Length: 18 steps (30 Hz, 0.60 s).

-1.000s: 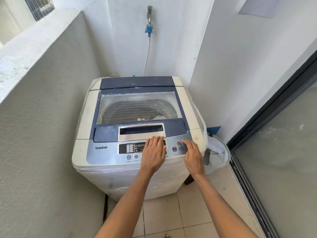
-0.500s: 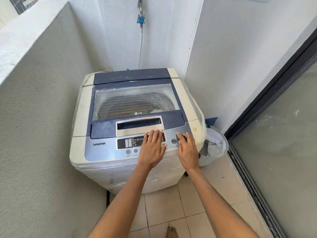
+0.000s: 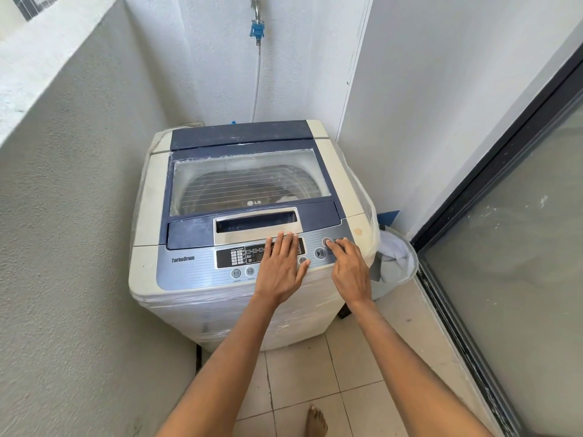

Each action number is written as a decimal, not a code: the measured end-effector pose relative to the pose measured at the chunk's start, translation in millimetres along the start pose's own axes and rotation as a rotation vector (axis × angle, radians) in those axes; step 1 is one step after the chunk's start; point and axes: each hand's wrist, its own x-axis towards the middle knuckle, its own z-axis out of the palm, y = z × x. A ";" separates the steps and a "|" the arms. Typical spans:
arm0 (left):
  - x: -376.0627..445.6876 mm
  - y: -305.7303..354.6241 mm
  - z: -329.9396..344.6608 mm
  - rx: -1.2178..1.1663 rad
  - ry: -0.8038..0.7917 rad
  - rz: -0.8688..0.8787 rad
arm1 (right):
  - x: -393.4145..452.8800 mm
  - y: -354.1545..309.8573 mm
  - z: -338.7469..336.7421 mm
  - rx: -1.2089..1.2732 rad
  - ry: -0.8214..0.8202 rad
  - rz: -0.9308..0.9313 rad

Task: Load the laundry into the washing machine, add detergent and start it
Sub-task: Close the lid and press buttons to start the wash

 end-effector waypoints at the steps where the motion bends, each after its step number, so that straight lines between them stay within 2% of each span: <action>1: -0.3 0.0 0.4 0.002 -0.001 0.000 | -0.4 0.7 0.1 -0.010 -0.005 -0.008; 11: -0.8 1.1 4.3 0.056 -0.004 0.000 | 4.4 -4.4 -6.1 -0.110 -0.043 -0.054; 18: -2.3 0.6 -1.0 0.066 -0.014 0.002 | 8.8 -11.4 -10.2 -0.124 -0.090 -0.014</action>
